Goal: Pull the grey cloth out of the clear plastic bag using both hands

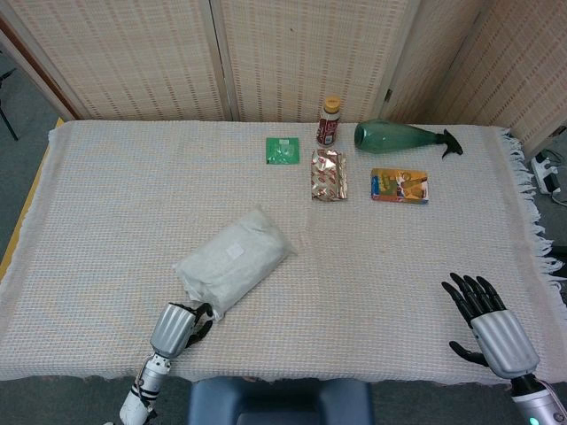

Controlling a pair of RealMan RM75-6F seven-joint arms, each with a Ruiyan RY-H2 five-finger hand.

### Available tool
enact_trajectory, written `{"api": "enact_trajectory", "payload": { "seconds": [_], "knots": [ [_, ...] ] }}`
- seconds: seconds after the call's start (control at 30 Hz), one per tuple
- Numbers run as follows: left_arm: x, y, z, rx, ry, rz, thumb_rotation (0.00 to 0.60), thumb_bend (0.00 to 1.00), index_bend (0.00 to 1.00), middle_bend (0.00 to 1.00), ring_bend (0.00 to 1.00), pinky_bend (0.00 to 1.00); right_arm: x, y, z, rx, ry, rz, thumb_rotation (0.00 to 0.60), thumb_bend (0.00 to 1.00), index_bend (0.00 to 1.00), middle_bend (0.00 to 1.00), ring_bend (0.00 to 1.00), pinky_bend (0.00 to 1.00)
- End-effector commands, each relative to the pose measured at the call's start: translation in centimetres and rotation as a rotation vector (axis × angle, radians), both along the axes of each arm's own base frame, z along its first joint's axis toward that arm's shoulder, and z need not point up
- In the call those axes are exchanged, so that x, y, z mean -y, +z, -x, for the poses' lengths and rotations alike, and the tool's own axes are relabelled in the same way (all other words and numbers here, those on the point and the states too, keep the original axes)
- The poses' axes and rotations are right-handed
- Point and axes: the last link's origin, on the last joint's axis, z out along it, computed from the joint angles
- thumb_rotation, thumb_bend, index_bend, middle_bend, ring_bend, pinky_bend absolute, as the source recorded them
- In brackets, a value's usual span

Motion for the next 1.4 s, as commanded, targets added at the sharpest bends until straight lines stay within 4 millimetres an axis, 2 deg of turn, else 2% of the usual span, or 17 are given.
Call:
{"api": "enact_trajectory", "payload": {
  "seconds": [0.03, 0.27, 0.67, 1.13, 1.27, 1.4],
  "knots": [
    [-0.2, -0.1, -0.1, 0.005, 0.006, -0.006, 0.600, 0.34, 0.53, 1.00, 1.00, 1.00, 0.0, 0.0, 0.0, -0.001, -0.001, -0.001, 0.600, 0.10, 0.00, 0.00, 0.00, 0.00],
    [-0.6, -0.2, 0.0, 0.014, 0.012, -0.012, 0.600, 0.37, 0.57, 1.00, 1.00, 1.00, 0.1, -0.2, 0.0, -0.006, -0.004, -0.005, 0.600, 0.10, 0.00, 0.00, 0.00, 0.00],
    [-0.2, -0.3, -0.3, 0.021, -0.014, -0.007, 0.600, 0.55, 0.67, 1.00, 1.00, 1.00, 0.1, -0.2, -0.1, -0.005, -0.002, -0.004, 0.600, 0.10, 0.00, 0.00, 0.00, 0.00],
    [0.1, 0.5, -0.2, 0.044, -0.041, -0.006, 0.600, 0.61, 0.75, 1.00, 1.00, 1.00, 0.2, -1.0, -0.4, -0.004, 0.014, -0.017, 0.600, 0.10, 0.00, 0.00, 0.00, 0.00],
    [0.8, 0.7, -0.2, 0.045, -0.064, 0.017, 0.600, 0.61, 0.76, 1.00, 1.00, 1.00, 1.7, -2.5, -1.3, 0.014, 0.084, -0.015, 0.600, 0.10, 0.00, 0.00, 0.00, 0.00],
    [1.2, 0.5, -0.7, 0.043, -0.076, 0.030, 0.600, 0.61, 0.77, 1.00, 1.00, 1.00, 5.3, -4.7, -3.5, 0.044, 0.167, -0.030, 0.600, 0.13, 0.08, 0.00, 0.00, 0.00]
  ]
}}
